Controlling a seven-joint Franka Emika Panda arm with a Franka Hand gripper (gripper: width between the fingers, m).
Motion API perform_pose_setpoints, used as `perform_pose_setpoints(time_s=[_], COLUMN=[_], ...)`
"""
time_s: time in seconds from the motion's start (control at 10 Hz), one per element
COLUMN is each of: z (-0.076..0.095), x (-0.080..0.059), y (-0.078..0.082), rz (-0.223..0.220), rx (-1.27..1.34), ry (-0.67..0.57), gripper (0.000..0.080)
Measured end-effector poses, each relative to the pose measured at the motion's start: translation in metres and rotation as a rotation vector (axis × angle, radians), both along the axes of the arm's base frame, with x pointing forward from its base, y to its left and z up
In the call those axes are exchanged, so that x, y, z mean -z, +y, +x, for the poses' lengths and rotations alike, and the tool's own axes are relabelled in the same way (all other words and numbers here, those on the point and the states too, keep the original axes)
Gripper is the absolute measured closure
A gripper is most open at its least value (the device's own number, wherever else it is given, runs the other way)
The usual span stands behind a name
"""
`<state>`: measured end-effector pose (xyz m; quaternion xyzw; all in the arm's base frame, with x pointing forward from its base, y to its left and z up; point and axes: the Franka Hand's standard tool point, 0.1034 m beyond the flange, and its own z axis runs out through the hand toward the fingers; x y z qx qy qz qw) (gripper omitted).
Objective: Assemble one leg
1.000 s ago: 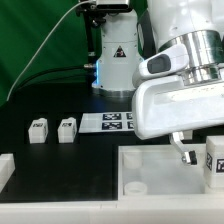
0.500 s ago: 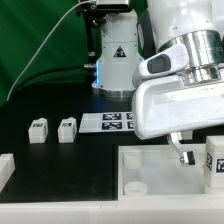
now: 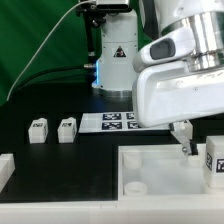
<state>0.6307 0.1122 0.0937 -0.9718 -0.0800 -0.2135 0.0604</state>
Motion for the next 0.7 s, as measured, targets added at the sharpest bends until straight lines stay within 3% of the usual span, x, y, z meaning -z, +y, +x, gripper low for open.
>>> perform_pose_setpoints(time_s=[0.1,0.2,0.6,0.7], z=[0.001,-0.004,-0.015,-0.012], x=[0.002,0.009,0.01,0.012], y=[-0.004,-0.006,0.001,0.003], rz=[-0.002,-0.007,-0.009,-0.007], rx=[0.004,-0.004,-0.052,-0.058], ry=[0.005,0.104,0.512,0.541], gripper=[0.015,0.015,0.015,0.015])
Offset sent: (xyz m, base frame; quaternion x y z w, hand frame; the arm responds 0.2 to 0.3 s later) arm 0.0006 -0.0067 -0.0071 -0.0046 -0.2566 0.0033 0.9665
